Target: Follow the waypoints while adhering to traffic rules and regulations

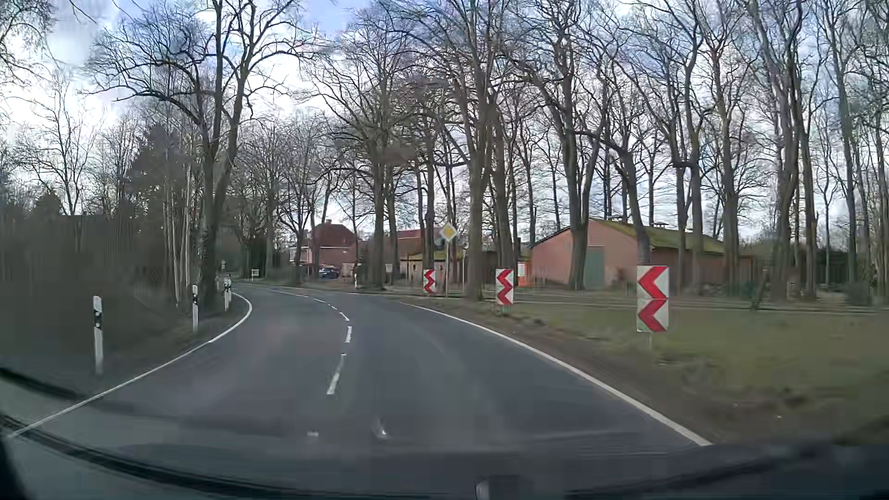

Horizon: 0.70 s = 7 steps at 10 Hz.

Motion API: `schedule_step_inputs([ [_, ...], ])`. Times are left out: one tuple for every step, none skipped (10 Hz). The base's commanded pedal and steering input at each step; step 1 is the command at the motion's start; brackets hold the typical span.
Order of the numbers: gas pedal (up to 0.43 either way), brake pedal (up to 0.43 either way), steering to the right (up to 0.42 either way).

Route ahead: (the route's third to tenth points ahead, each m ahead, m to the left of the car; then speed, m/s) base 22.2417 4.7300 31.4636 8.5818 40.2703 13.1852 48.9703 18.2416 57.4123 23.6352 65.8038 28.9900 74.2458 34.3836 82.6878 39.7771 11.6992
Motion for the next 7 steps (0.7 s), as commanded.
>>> schedule_step_inputs([
  [0.138, 0.000, -0.067],
  [0.138, 0.000, -0.067],
  [0.138, 0.000, -0.068],
  [0.138, 0.000, -0.071],
  [0.138, 0.000, -0.077],
  [0.138, 0.000, -0.080],
  [0.138, 0.000, -0.080],
])
